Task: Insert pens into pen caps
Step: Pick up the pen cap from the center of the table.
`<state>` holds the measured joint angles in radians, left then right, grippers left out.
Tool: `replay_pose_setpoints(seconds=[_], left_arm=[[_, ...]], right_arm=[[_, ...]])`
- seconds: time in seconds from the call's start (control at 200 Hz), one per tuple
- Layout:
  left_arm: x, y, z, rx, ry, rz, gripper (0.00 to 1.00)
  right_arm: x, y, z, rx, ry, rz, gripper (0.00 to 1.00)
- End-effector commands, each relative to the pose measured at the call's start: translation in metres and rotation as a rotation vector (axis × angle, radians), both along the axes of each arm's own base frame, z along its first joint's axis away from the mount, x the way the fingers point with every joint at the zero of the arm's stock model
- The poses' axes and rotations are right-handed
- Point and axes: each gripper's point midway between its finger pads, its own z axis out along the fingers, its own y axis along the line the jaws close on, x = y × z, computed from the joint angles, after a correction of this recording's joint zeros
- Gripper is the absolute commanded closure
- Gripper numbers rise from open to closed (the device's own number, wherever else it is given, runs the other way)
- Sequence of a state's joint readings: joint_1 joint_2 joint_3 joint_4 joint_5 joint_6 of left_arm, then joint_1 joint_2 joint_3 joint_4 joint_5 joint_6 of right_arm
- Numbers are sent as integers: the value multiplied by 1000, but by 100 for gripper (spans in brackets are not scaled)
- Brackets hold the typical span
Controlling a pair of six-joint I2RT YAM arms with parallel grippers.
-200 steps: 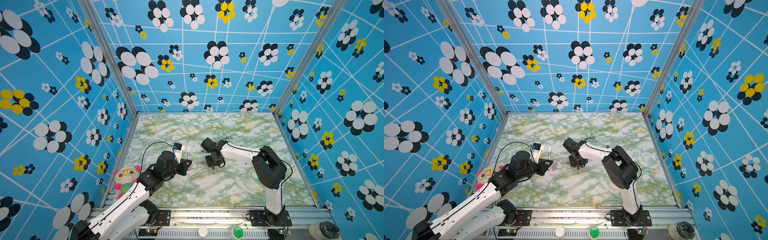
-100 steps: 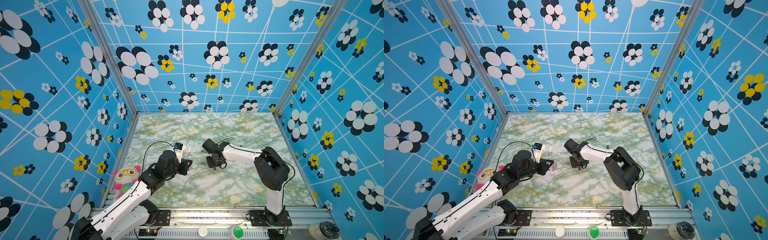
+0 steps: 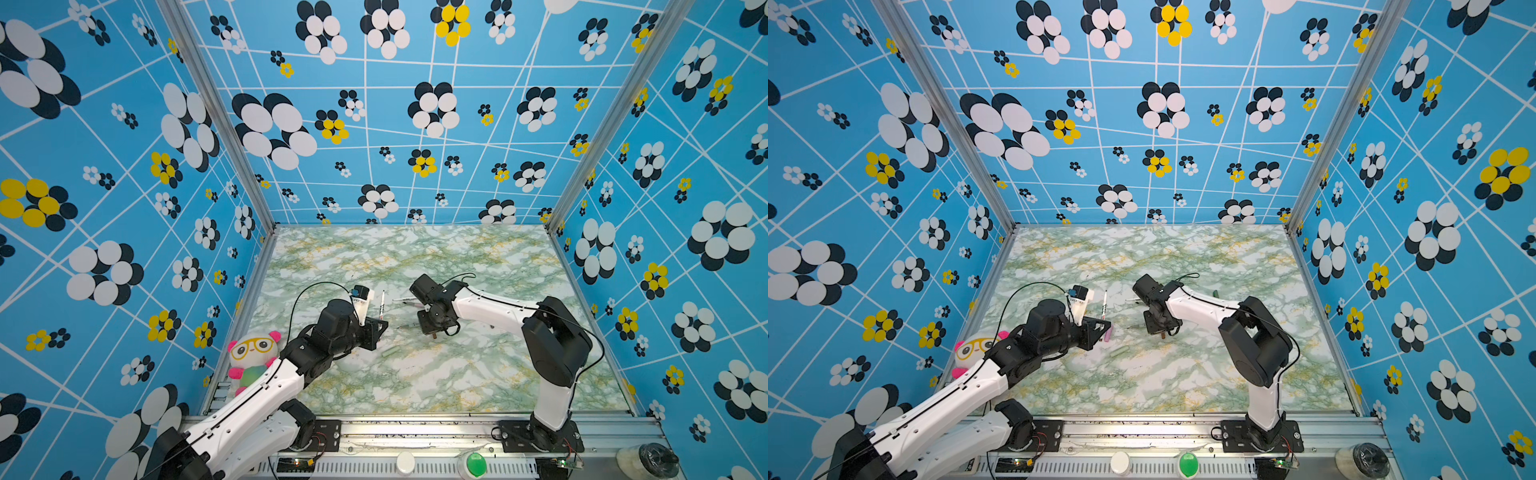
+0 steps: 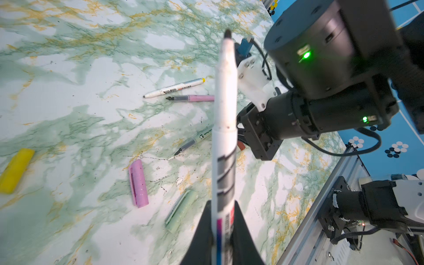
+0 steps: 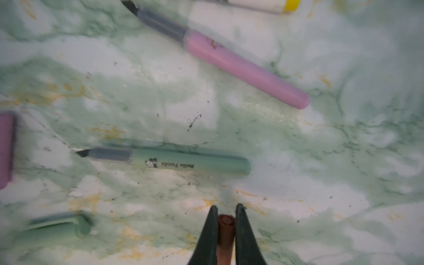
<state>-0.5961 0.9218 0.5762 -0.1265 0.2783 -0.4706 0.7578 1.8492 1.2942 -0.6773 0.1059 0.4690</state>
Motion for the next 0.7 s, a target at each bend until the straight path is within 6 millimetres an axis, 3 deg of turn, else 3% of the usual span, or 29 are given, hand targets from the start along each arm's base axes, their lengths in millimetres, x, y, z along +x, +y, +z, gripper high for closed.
replay_pose_setpoints(seconds=[0.0, 0.44, 0.695], left_arm=[[2, -14, 18, -55, -40, -56, 100], [-4, -67, 11, -113, -19, -199, 100], [-5, -88, 10, -131, -2, -221, 100]], right_arm=[[13, -4, 42, 96, -46, -54, 88], [66, 2, 162, 548, -279, -186, 87], [73, 13, 203, 756, -354, -224, 88]])
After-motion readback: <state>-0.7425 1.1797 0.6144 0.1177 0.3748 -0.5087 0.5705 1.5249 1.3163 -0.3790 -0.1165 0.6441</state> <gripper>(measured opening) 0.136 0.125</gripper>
